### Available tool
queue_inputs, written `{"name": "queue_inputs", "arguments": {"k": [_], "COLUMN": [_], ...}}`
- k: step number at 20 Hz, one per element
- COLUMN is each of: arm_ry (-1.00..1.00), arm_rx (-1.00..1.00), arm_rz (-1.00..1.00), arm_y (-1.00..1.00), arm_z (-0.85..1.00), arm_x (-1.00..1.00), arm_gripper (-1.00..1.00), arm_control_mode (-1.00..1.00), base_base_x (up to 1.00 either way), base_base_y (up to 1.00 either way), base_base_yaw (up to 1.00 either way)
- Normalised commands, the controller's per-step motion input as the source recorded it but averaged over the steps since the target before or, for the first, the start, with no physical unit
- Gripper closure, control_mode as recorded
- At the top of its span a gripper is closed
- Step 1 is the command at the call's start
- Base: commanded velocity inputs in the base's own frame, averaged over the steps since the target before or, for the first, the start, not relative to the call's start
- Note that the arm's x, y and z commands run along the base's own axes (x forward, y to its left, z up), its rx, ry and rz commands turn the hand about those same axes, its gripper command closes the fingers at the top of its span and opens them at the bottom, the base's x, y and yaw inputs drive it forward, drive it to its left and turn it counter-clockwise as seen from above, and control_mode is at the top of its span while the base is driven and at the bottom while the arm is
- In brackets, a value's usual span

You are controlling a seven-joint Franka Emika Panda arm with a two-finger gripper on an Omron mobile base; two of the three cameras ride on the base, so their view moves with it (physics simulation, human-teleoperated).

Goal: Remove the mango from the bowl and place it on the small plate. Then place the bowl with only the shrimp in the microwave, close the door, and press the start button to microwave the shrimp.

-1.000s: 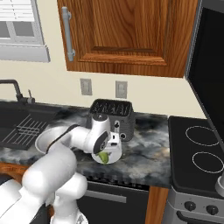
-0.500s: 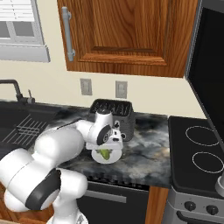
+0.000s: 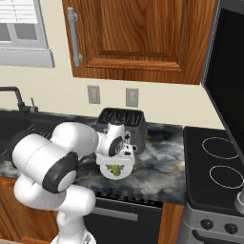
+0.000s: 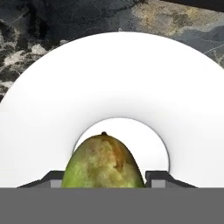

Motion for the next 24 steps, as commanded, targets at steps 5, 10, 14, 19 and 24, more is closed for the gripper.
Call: {"name": "queue_inputs", "arguments": {"k": [5,10,14,19,24], "arm_ry": [-0.01,-0.10,-0.23,-0.16,0.01], "arm_rx": [0.01,0.01,0.00,0.00,0.02], "arm_rz": [0.00,0.00,0.00,0.00,-0.01], "arm_y": [0.00,0.01,0.01,0.31,0.70], "arm_z": [0.00,0.20,0.78,0.83,0.60], "arm_x": [-0.03,-0.39,-0.55,-0.68,-0.83], "arm_gripper": [-1.00,-1.00,-1.00,-1.00,-1.00], "arm_control_mode": [-1.00,-1.00,-1.00,-1.00,-1.00], "base_base_x": [0.00,0.00,0.00,0.00,0.00], "base_base_y": [0.00,0.00,0.00,0.00,0.00], "base_base_yaw": [0.00,0.00,0.00,0.00,0.00]}}
